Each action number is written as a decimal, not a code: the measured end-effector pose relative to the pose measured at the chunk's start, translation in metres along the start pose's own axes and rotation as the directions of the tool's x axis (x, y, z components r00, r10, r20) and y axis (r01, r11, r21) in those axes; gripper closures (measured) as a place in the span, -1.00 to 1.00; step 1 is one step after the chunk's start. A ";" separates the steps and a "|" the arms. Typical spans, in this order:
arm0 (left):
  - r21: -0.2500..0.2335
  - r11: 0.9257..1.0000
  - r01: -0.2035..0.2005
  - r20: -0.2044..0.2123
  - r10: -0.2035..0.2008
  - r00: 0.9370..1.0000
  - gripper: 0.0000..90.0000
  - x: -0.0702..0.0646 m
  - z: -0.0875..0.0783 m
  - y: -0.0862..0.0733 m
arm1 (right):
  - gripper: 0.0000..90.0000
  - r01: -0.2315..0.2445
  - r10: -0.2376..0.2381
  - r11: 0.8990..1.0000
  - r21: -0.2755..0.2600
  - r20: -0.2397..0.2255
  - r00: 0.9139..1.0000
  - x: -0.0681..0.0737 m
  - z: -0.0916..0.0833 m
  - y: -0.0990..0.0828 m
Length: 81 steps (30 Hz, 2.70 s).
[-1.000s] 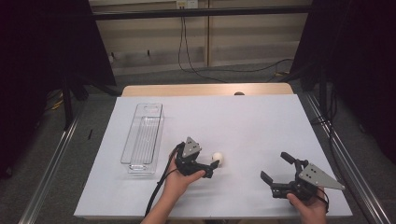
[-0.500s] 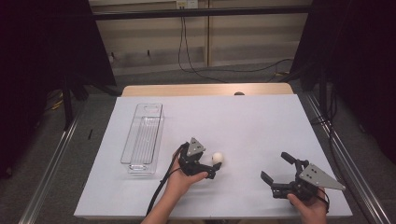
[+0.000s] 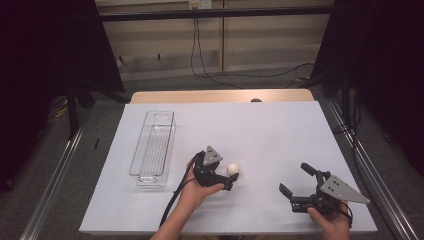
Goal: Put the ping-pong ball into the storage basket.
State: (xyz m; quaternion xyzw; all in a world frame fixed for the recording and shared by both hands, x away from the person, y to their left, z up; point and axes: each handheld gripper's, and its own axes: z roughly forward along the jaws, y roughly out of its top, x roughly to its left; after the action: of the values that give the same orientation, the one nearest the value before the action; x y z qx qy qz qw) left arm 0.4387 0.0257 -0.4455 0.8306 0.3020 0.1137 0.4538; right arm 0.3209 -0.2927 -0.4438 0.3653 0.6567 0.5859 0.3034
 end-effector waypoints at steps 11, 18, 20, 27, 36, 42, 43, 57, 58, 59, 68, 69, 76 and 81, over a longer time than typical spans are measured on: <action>0.012 1.000 0.000 0.004 0.000 1.000 -0.93 -0.001 0.002 0.001 | -0.99 0.003 -0.003 1.000 0.002 0.000 1.000 0.000 0.000 0.000; 0.039 0.999 -0.020 0.001 0.020 1.000 -0.92 0.000 0.003 0.002 | -0.99 0.003 -0.003 1.000 0.004 -0.004 1.000 0.000 0.000 0.000; 0.024 1.000 0.006 -0.002 -0.006 1.000 -0.92 -0.002 0.005 0.002 | -0.99 0.002 -0.002 1.000 0.004 -0.004 1.000 0.000 0.000 0.000; 0.047 0.999 -0.016 -0.002 0.016 1.000 -0.92 -0.002 0.008 0.003 | -0.99 0.001 -0.001 1.000 -0.001 -0.004 1.000 0.000 0.000 0.001; 0.069 0.997 -0.021 0.002 0.021 1.000 -0.92 -0.004 0.014 0.004 | -0.99 0.001 -0.001 1.000 0.001 -0.005 1.000 0.000 0.000 0.001; 0.074 0.997 -0.005 0.009 0.004 1.000 -0.93 -0.004 0.016 0.004 | -0.99 0.004 -0.004 1.000 0.003 -0.008 1.000 0.001 0.001 0.000; 0.071 0.997 -0.001 0.004 0.001 1.000 -0.93 -0.004 0.016 0.004 | -0.99 0.002 -0.002 1.000 0.000 -0.007 1.000 0.001 0.001 0.001; 0.083 0.997 -0.003 -0.009 0.003 1.000 -0.90 -0.003 0.018 0.008 | -0.98 0.005 -0.005 1.000 0.001 -0.007 1.000 0.001 0.002 0.000; 0.100 0.995 -0.020 -0.012 0.022 1.000 -0.89 -0.003 0.017 0.010 | -0.98 0.005 -0.005 1.000 0.001 -0.007 1.000 0.001 0.002 0.000; 0.093 0.996 -0.013 -0.015 0.015 1.000 -0.89 -0.003 0.017 0.011 | -0.98 0.004 -0.004 1.000 0.001 -0.007 1.000 0.001 0.002 0.000; 0.125 0.991 -0.039 -0.006 0.040 0.999 -0.74 -0.001 0.019 0.013 | -0.98 0.004 -0.004 1.000 0.003 -0.006 1.000 0.001 0.001 0.000; 0.116 0.993 -0.028 -0.008 0.029 1.000 -0.71 -0.001 0.019 0.012 | -0.98 0.004 -0.004 1.000 0.003 -0.006 1.000 0.001 0.001 0.000; 0.089 0.996 -0.024 0.007 0.023 1.000 -0.56 -0.001 0.022 0.011 | -0.98 0.007 -0.007 1.000 0.005 -0.008 1.000 0.000 0.001 0.000; 0.110 0.993 -0.033 0.002 0.033 0.999 -0.51 -0.001 0.021 0.012 | -0.98 0.004 -0.004 1.000 0.004 -0.007 1.000 0.001 0.001 0.000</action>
State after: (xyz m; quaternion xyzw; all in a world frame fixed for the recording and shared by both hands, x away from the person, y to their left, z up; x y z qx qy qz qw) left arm 0.4525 0.0059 -0.4473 0.8592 0.2941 0.1042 0.4056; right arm 0.3215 -0.2916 -0.4435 0.3623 0.6597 0.5853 0.3016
